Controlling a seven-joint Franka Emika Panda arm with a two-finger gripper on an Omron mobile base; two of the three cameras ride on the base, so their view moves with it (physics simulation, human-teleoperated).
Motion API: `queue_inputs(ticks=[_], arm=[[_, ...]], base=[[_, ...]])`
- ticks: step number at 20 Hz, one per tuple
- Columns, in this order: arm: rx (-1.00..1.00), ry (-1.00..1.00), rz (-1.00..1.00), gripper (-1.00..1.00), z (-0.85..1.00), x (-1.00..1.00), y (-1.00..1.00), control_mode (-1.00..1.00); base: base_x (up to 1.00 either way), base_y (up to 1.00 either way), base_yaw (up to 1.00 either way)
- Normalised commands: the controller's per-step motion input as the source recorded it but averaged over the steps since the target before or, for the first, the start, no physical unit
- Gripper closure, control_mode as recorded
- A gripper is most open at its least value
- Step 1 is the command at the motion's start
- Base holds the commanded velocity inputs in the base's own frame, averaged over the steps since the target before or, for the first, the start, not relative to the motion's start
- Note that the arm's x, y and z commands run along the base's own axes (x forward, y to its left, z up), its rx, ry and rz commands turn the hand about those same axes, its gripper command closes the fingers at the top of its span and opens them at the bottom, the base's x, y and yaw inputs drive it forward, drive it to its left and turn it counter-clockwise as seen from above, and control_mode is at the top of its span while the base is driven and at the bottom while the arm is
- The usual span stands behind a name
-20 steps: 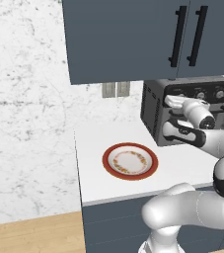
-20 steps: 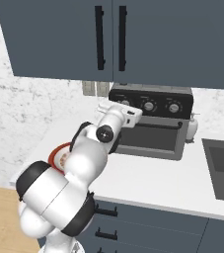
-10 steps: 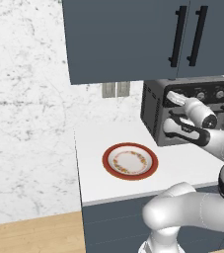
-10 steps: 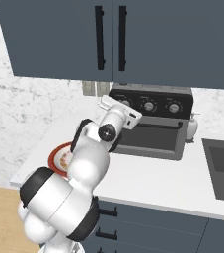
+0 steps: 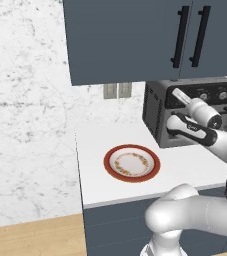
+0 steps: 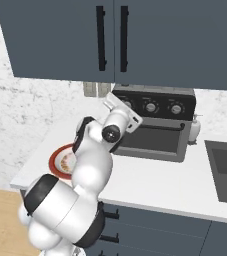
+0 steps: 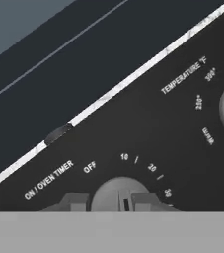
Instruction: Pick up the kebab skewer and baguette bread, and place them inside the toaster oven. Close the toaster oven door and start by setting the timer.
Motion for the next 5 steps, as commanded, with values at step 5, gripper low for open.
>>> queue_inputs(ticks=[5], arm=[[0.24, 0.0, 0.0, 1.0, -0.03, 0.17, 0.0, -1.0]], base=[[0.0, 0.0, 0.0]])
